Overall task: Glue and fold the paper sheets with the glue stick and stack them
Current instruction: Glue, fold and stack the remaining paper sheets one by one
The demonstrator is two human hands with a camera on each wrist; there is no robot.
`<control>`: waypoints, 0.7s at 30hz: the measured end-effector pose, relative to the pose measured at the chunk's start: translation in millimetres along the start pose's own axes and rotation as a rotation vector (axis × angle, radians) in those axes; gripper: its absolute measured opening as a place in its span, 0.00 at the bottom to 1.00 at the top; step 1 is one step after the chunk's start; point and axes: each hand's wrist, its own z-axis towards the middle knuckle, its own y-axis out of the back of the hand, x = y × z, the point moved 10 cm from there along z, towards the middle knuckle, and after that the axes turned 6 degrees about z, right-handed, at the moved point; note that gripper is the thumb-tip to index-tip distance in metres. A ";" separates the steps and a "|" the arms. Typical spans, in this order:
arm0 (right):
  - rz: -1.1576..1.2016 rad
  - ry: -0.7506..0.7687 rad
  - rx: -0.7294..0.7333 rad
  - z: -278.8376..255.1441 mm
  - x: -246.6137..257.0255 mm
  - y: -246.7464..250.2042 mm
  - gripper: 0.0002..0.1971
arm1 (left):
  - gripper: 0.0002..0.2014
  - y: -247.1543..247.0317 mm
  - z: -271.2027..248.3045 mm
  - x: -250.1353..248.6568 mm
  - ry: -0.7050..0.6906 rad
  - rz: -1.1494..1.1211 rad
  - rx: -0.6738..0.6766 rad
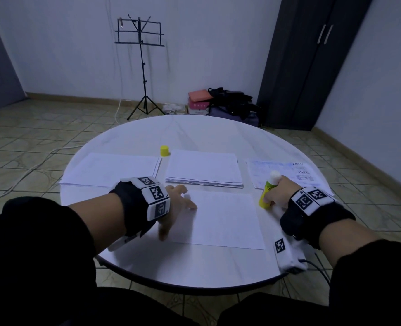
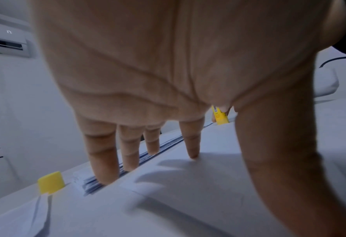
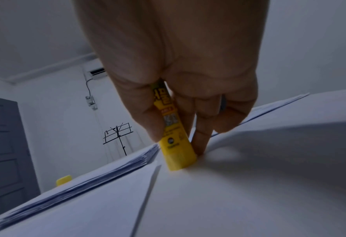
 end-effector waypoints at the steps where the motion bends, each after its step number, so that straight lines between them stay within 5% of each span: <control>1: -0.007 -0.006 0.001 -1.1 -0.1 0.2 0.26 | 0.50 -0.7 -0.5 0.7 0.003 -0.007 -0.002; 6: -0.119 -0.102 -0.007 -14.9 -10.4 3.5 0.27 | 0.46 -2.6 -4.2 3.9 -0.014 -0.075 0.007; 10: -0.191 -0.088 0.093 -33.8 -10.7 -3.0 0.11 | 0.42 -4.7 -7.6 4.5 -0.027 -0.147 -0.012; 21: -0.431 0.190 0.205 -72.8 80.7 -43.1 0.15 | 0.37 -7.3 -15.7 30.9 -0.005 -0.377 -0.131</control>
